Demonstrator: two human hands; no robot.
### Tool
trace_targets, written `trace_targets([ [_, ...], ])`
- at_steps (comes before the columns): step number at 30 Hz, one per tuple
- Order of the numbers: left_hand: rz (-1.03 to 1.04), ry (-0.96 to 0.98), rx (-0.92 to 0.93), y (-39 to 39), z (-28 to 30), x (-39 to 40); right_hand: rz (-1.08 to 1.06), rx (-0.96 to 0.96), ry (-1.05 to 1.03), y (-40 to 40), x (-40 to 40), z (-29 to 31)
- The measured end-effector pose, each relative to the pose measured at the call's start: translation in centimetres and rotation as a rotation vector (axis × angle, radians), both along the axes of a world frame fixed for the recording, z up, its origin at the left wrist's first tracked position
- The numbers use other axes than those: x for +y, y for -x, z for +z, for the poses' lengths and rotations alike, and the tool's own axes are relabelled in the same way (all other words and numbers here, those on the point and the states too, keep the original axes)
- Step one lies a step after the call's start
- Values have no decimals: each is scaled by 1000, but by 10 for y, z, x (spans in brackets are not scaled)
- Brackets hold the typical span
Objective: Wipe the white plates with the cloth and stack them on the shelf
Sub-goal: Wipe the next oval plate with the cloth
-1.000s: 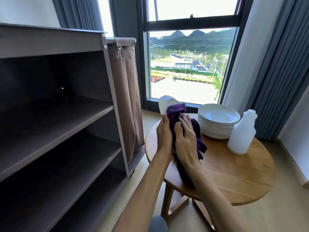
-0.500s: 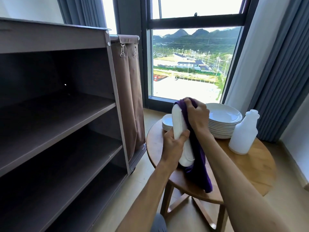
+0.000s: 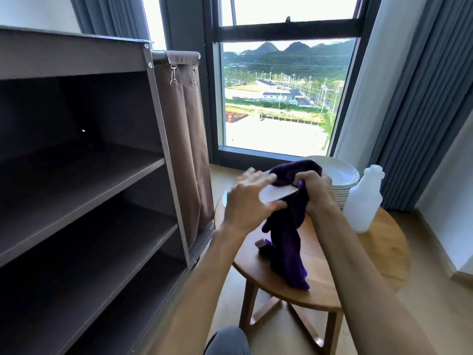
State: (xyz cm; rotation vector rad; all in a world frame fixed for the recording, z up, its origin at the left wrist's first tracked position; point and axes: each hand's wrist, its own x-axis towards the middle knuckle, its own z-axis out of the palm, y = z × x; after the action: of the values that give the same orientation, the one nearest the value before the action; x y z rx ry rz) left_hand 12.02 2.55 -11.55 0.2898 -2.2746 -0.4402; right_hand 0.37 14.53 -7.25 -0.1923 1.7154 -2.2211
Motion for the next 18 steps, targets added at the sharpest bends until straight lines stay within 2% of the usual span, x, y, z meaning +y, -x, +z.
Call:
trace_targets([
  [1, 25, -90, 154, -6, 3, -2, 2, -63, 53, 5, 1, -9],
  [2, 36, -260, 345, -10, 3, -4, 11, -107, 97, 16, 2, -22],
  [3, 30, -515, 503, -14, 3, -3, 25, -143, 117, 35, 0, -40],
  [4, -8, -853, 586, -17, 2, -3, 67, -180, 131, 44, 0, -50],
  [5, -111, -1219, 566, -18, 2, -5, 102, -196, 140, 44, 2, -52],
  [7, -442, -1823, 351, -21, 0, -13, 91, -158, 139, 23, 10, -33],
  [9, -674, -2124, 262, -29, 0, -16, 69, -93, 120, 10, 16, -20],
  [10, -696, -2164, 271, -31, -1, -14, 86, -74, 123, 7, 18, -18],
  [13, -680, -2056, 325, -29, -3, -9, 152, 14, 62, 5, 20, -24],
  [18, -624, -1986, 445, -30, -5, -4, 83, 448, -447, 9, 12, -26],
])
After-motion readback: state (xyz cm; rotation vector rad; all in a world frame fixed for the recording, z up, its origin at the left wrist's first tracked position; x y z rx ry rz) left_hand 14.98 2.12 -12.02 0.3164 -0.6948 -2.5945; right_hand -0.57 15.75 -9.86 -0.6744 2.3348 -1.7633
